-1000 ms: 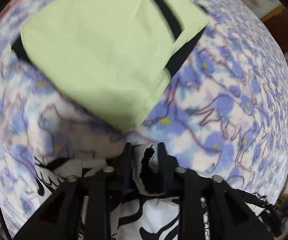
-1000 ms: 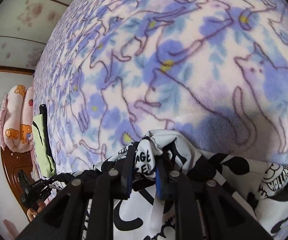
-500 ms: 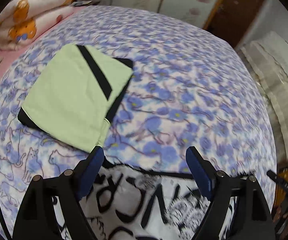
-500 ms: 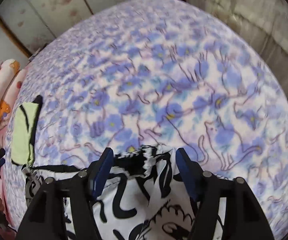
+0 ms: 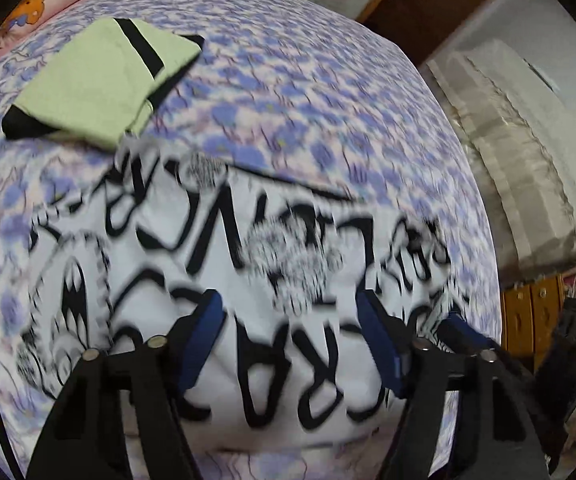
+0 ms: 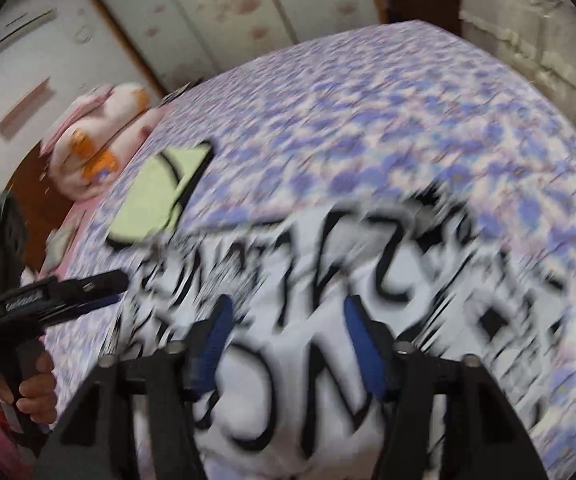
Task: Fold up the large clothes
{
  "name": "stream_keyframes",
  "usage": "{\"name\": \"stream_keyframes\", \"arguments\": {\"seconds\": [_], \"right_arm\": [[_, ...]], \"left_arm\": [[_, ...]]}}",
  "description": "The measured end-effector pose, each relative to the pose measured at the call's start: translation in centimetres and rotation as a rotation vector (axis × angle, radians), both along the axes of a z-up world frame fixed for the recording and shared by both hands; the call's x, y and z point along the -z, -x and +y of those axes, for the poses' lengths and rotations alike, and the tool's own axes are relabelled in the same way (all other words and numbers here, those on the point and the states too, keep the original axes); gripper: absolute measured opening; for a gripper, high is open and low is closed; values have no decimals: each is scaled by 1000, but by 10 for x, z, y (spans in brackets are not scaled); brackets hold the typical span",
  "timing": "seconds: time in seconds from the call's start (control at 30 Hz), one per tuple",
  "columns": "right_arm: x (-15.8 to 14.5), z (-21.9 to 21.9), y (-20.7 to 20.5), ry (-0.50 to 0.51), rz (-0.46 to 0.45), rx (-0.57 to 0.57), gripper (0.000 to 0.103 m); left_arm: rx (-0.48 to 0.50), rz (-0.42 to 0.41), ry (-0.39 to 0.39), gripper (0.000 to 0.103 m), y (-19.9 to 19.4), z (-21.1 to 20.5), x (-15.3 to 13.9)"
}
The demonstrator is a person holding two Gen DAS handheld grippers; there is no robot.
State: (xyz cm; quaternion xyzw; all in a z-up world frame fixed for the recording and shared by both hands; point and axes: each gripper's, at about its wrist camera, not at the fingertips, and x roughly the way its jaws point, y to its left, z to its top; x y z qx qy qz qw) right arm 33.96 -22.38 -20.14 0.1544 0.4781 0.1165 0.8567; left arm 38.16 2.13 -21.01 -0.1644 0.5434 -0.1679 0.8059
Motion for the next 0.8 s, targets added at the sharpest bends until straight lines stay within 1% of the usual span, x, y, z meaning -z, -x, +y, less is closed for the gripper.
{"name": "stream_keyframes", "arguments": {"seconds": [0.03,0.07,0.13,0.17,0.23,0.27,0.3,0.33,0.37,0.43,0.47,0.53,0.6,0.63,0.7,0.8], "right_arm": [[5,7,7,-11,11,-15,34],[10,14,12,-17,23,-28,25],[19,28,25,-40,40,-69,15],[22,33,30,-42,42,-80,12],[27,46,38,-51,31,-111,8],[28,50,41,-49,23,-125,7],[31,55,43,-38,15,-145,6],[35,61,43,-18,19,-166,3],[39,67,42,3,24,-190,0],[46,74,42,26,23,-215,0],[50,76,42,34,21,-226,0],[61,78,40,42,33,-237,0],[79,79,35,53,72,-241,0],[86,78,34,52,86,-240,0],[99,75,30,34,104,-240,0],[105,66,27,35,94,-247,0]], "left_arm": [[9,9,8,57,6,-3,4],[19,30,12,53,13,-5,8],[30,74,23,40,23,-8,18],[41,100,29,37,29,-10,24],[62,123,41,28,38,-14,32],[74,133,42,26,43,-17,36],[86,150,36,18,46,-20,42],[96,166,32,11,46,-23,47],[101,179,32,10,48,-25,51],[100,192,25,6,51,-30,61],[103,193,16,6,51,-32,65],[110,198,-64,5,52,-43,77],[76,209,-131,5,52,-48,89],[57,223,-151,3,51,-48,96],[13,226,-169,1,50,-46,106],[-52,227,-152,1,52,-39,112]]}}
